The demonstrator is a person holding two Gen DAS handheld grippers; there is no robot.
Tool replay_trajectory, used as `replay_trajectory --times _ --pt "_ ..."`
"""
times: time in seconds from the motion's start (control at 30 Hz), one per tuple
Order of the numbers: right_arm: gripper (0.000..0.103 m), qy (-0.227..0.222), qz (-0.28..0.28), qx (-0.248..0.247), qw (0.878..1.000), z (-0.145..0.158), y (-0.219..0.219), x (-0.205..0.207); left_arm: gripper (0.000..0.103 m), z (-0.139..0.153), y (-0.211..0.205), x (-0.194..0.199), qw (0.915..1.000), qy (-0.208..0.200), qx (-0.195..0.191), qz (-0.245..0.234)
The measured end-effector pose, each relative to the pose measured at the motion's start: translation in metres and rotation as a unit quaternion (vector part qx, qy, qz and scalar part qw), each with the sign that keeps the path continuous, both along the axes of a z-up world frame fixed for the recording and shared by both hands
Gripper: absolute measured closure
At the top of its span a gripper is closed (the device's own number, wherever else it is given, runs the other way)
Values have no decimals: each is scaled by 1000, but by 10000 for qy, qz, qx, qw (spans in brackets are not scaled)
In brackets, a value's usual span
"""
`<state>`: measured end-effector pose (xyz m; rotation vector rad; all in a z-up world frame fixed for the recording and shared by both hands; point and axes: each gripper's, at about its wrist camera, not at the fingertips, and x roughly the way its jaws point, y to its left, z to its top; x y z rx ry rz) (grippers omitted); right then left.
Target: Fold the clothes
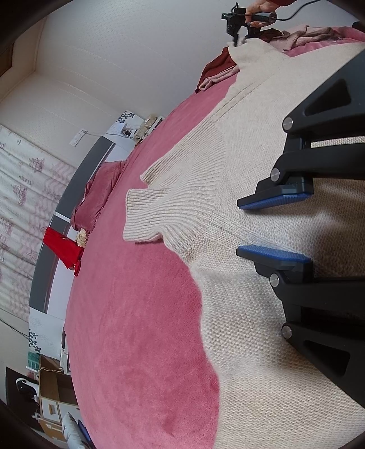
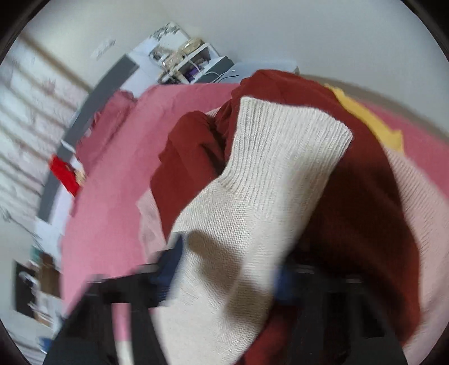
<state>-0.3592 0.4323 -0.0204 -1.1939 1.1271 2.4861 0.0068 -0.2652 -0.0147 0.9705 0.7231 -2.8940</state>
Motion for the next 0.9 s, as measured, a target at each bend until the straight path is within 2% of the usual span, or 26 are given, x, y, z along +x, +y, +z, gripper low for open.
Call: replay_trajectory --times 0.03,0.13,0.27,0.37,0.43,0.5,0.57,0.7,0.8,0.9 --pt "86 65 -79 -190 9998 -6 3 1 77 0 0 0 10000 4 -2 -1" --pt "94 261 -232 -454 9984 -12 11 -3 77 -1 0 0 10000 11 -1 -3" --pt "96 600 -263 -356 9972 17 6 0 77 -1 1 0 10000 7 2 -2" --pt "96 973 367 -117 9945 58 -40 17 77 -1 -2 -2 9999 -40 97 -27" --pt "96 1224 992 -56 9875 89 -86 29 77 -1 -4 -3 9998 -77 172 -47" --pt "96 1407 1768 -4 9741 119 -144 50 77 -1 -6 -4 9995 -115 269 -74" --pt "96 1613 2622 120 9514 139 -217 63 77 0 -10 -4 9988 -188 426 -118" --pt "96 1831 3933 -147 9009 145 -352 115 77 8 -21 15 9943 -475 960 15" --pt "96 1621 4593 -501 8719 117 -437 160 77 8 -39 54 9866 -412 1519 440" --pt "96 1311 5116 -678 8464 78 -513 190 77 1 -54 97 9810 -391 1690 873"
